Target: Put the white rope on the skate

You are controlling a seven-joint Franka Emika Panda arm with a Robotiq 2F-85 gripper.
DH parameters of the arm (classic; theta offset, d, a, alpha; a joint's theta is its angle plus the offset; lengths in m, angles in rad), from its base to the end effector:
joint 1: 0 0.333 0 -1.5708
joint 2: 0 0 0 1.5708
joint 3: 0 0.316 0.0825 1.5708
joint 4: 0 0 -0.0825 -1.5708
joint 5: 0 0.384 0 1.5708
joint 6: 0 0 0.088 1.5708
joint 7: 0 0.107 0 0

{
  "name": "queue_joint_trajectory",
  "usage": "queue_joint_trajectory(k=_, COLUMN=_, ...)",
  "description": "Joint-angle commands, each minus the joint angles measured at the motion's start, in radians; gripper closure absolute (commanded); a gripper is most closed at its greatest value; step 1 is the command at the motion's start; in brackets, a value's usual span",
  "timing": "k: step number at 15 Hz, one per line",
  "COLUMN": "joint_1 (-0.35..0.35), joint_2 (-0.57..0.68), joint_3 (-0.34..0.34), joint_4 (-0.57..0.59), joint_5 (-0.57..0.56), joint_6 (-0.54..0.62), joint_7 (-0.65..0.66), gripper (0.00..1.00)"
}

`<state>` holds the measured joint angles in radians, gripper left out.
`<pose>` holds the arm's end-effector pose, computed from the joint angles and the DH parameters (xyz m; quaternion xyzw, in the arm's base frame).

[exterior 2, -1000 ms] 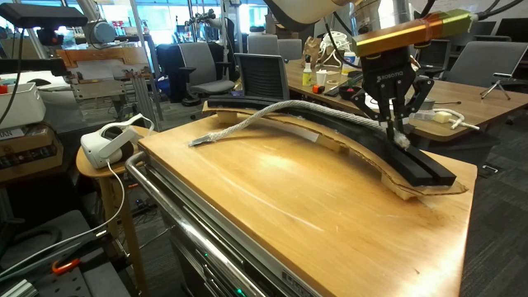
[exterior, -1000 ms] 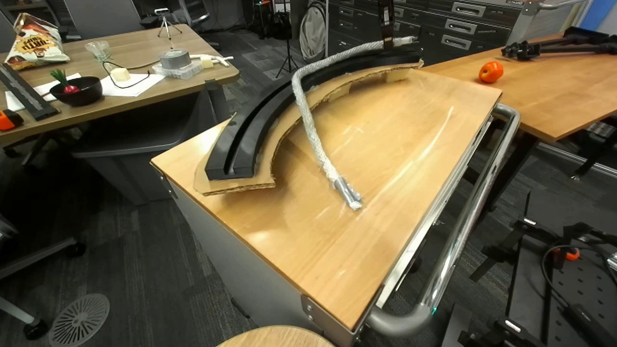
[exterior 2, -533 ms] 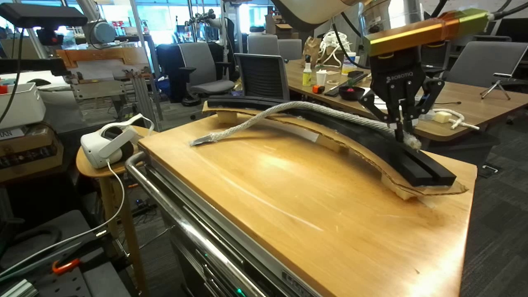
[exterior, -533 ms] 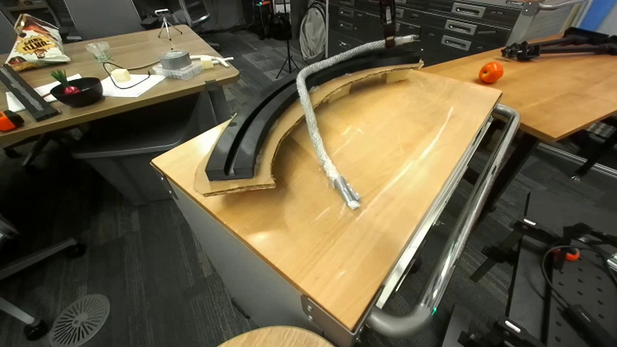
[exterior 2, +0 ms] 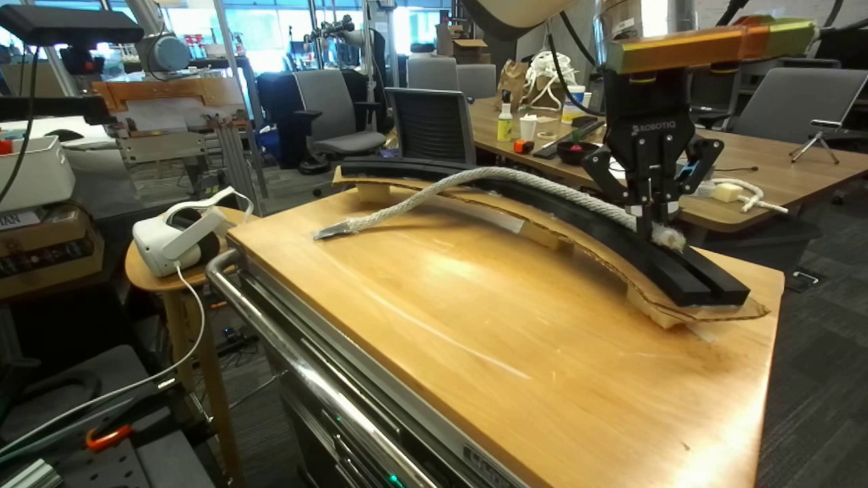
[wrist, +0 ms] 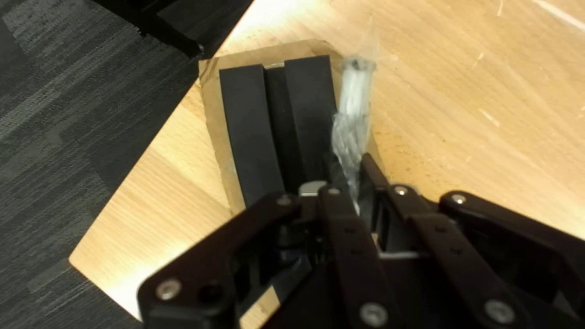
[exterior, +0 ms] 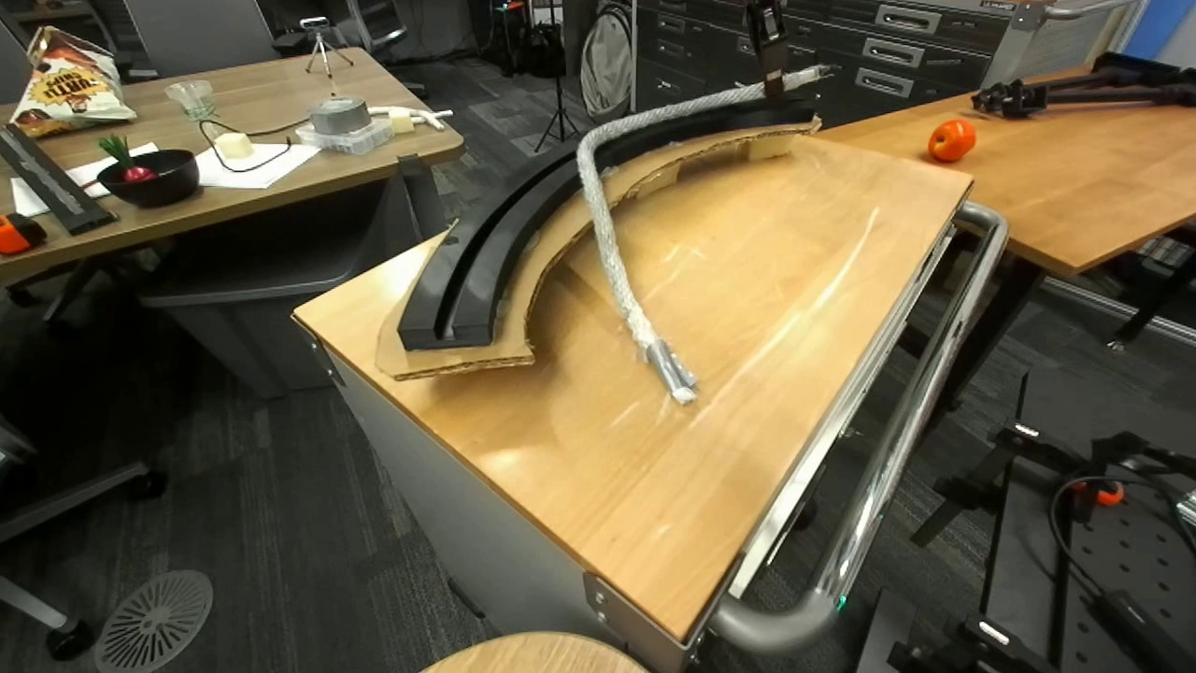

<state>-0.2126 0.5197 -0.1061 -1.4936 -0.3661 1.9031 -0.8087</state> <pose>0.6496 -0.2296 0.3677 0.9295 0.3086 -0.1492 0.1361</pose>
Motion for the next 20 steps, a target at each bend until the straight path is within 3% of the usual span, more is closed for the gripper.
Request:
queue_joint_trajectory(k=1, joint_1=-0.007, joint_2=0.027, joint_3=-0.001, joint_4=0.062, joint_5=0.001, joint_6=-0.009, joint_7=-0.021, gripper=0.59)
queue_joint_trajectory(k=3, joint_1=-0.006, joint_2=0.028, joint_3=-0.002, joint_4=0.070, joint_5=0.001, joint_6=0.010, joint_7=-0.014, gripper=0.53)
queue_joint_trajectory(k=10, joint_1=-0.003, joint_2=0.005, joint_3=0.003, joint_4=0.071, joint_5=0.018, joint_6=0.054, joint_7=0.008, gripper=0.01)
queue_joint_trajectory(k=13, joint_1=-0.004, joint_2=-0.022, joint_3=0.007, joint_4=0.078, joint_5=0.059, joint_6=0.022, joint_7=0.057, gripper=0.00)
queue_joint_trajectory(k=15, joint_1=-0.003, joint_2=-0.067, joint_3=0.000, joint_4=0.024, joint_5=0.047, joint_6=0.138, joint_7=0.112, gripper=0.00)
queue_joint_trajectory(k=16, joint_1=-0.001, joint_2=-0.014, joint_3=0.001, joint_4=0.067, joint_5=0.035, joint_6=0.075, joint_7=0.074, gripper=0.00)
queue_joint_trajectory(k=20, joint_1=-0.001, joint_2=-0.039, joint_3=-0.001, joint_4=0.061, joint_5=0.036, joint_6=0.104, joint_7=0.098, gripper=0.00)
